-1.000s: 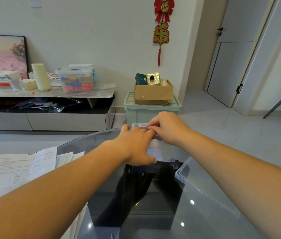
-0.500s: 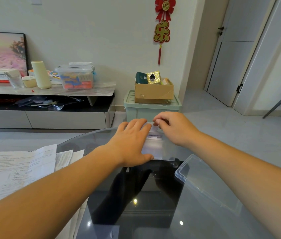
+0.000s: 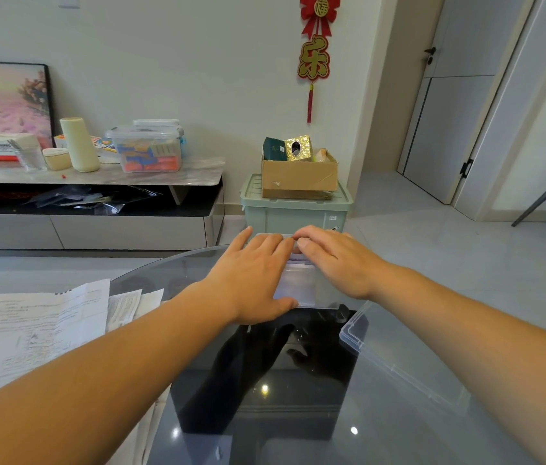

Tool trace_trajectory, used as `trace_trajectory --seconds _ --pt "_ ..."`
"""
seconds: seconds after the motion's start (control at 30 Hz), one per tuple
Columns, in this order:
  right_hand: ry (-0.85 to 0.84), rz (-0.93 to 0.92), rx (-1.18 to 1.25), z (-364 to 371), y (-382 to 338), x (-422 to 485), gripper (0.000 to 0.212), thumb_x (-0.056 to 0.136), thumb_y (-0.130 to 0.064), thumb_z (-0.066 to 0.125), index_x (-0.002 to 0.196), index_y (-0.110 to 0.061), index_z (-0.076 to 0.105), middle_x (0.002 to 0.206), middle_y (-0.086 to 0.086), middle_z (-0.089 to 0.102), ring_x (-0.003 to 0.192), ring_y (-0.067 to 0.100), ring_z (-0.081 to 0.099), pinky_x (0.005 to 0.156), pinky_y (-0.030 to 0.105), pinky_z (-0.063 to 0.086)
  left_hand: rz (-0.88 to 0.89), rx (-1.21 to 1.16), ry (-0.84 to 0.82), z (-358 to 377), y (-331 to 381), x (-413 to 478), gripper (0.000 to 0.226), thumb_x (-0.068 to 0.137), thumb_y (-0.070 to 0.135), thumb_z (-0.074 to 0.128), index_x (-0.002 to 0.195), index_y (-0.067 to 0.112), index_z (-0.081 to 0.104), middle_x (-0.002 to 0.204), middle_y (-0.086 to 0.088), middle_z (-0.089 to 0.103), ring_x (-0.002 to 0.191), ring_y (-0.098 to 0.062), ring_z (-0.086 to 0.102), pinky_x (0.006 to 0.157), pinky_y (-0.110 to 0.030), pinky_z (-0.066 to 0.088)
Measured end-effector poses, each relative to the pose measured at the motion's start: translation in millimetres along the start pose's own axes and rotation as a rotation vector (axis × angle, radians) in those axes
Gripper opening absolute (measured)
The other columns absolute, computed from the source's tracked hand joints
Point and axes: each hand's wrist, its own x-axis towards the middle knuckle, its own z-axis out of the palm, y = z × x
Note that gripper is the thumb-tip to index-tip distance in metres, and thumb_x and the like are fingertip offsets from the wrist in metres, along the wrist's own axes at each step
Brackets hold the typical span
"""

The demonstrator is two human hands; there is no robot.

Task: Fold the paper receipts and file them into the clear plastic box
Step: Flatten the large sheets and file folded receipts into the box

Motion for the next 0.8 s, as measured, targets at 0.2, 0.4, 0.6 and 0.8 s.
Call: trace_trajectory --seconds 0.2,0.4,0.6,0.8 --pt "-0.058 -0.014 -0.081 -1.1 -0.2 -1.5 0.040 0.107 -0.046 0.025 0.133 -0.029 0.050 0.124 -0.007 0.061 0.116 0.015 0.050 0.105 0.042 0.035 -0.020 -0.039 -0.059 -1.1 0.0 0.8 0.089 0.087 0.070 0.048 0.155 0.022 0.016 0.154 0.001 0.040 0.143 -0.018 0.036 0.125 -0.050 0.006" --pt "0.107 0.031 0.014 -6.4 -3.9 -17.2 0.042 0.105 -0.044 0.029 0.135 -0.028 0.053 0.125 -0.004 0.065 0.115 0.014 0.054 0.099 0.039 0.044 -0.052 -0.146 -0.017 -15.8 3.2 -6.4 0.091 0.086 0.067 0.056 0.155 0.017 0.023 0.157 -0.003 0.035 0.145 -0.020 0.030 0.125 -0.040 0.011" --pt "0.172 0.058 -0.030 -18.4 -29.0 -52.6 0.031 0.105 -0.035 0.038 0.123 -0.025 0.061 0.114 -0.010 0.063 0.109 0.010 0.052 0.092 0.033 0.043 -0.089 -0.197 0.021 -36.5 11.6 -43.9 0.086 0.089 0.069 0.051 0.154 0.018 0.025 0.158 0.000 0.030 0.145 -0.018 0.027 0.121 -0.036 0.017" --pt "0.107 0.061 0.049 -7.3 -79.9 -118.0 0.020 0.101 -0.033 0.050 0.112 -0.030 0.067 0.106 -0.024 0.061 0.104 0.001 0.053 0.090 0.022 0.045 -0.308 -0.338 0.035 -60.7 21.7 -130.2 0.071 0.094 0.061 0.051 0.151 0.024 0.032 0.150 0.005 0.041 0.132 -0.015 0.044 0.109 -0.033 0.038"
